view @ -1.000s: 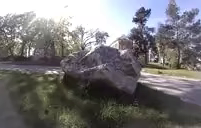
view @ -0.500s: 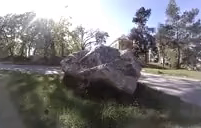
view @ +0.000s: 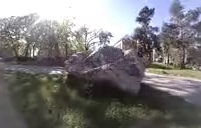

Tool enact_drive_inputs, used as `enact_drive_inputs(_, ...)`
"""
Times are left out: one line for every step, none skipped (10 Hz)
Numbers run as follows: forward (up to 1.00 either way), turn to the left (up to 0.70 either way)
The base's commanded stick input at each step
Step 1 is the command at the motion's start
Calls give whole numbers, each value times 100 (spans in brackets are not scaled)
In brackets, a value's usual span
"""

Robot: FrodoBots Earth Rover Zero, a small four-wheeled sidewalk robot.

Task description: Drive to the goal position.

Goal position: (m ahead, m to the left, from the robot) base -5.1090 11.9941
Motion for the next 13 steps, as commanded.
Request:
enact_drive_inputs(0,70)
enact_drive_inputs(0,70)
enact_drive_inputs(0,70)
enact_drive_inputs(0,70)
enact_drive_inputs(0,70)
enact_drive_inputs(0,70)
enact_drive_inputs(0,70)
enact_drive_inputs(0,70)
enact_drive_inputs(0,70)
enact_drive_inputs(0,70)
enact_drive_inputs(0,70)
enact_drive_inputs(0,70)
enact_drive_inputs(0,70)
